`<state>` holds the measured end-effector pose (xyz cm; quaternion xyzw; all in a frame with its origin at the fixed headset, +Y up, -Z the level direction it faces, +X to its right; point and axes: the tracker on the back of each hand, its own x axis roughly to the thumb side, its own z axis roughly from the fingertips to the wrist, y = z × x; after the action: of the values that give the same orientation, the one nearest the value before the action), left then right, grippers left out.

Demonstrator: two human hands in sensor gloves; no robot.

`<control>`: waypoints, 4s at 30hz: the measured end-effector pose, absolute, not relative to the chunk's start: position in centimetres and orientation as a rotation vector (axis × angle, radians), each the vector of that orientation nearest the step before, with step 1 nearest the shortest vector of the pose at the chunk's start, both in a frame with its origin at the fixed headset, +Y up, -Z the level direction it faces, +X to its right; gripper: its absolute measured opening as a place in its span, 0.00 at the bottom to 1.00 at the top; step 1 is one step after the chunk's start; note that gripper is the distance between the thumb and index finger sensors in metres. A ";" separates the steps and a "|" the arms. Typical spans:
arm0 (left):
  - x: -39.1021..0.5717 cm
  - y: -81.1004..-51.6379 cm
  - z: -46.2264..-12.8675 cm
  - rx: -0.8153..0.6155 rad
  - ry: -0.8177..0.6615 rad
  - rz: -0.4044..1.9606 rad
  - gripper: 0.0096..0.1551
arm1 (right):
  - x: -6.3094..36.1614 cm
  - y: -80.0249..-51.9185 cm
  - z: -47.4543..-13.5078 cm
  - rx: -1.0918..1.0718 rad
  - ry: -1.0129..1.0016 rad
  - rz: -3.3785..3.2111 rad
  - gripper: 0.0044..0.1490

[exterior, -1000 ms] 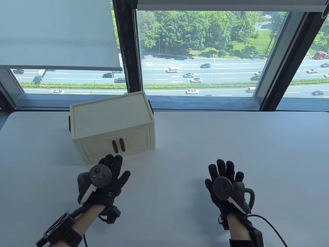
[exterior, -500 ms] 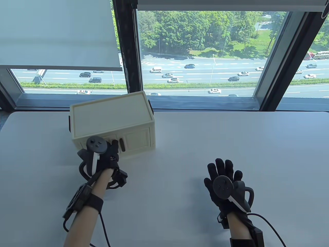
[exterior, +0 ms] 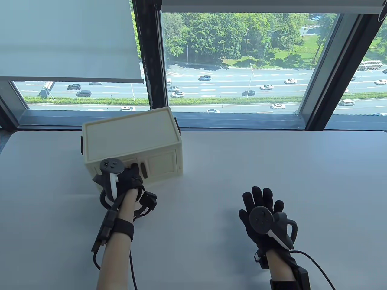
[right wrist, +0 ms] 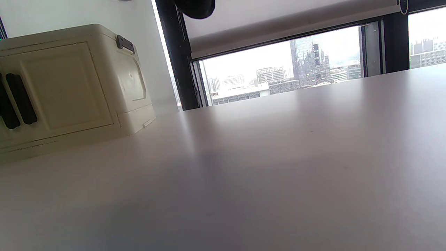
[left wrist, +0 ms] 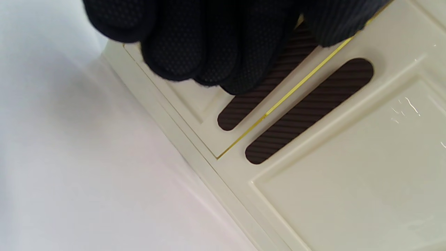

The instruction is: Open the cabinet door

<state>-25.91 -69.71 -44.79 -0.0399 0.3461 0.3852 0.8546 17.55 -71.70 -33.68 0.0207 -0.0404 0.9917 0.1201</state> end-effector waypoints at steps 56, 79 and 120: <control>-33.3 -68.8 -31.3 -0.052 0.361 0.559 0.33 | 18.3 -71.5 -32.9 0.010 -0.118 2.837 0.40; -31.3 -69.9 -28.8 -0.201 0.196 0.472 0.53 | 10.0 -71.6 -34.5 0.141 -0.067 2.893 0.47; -30.6 -69.6 -28.2 -0.266 0.170 0.481 0.53 | -9.0 -70.3 -48.5 -0.293 0.377 2.123 0.35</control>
<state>-30.59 -69.65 -28.16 -0.1312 0.0841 0.2370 0.9589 -8.98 -70.33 -48.49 -0.1194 0.1535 0.8640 0.4644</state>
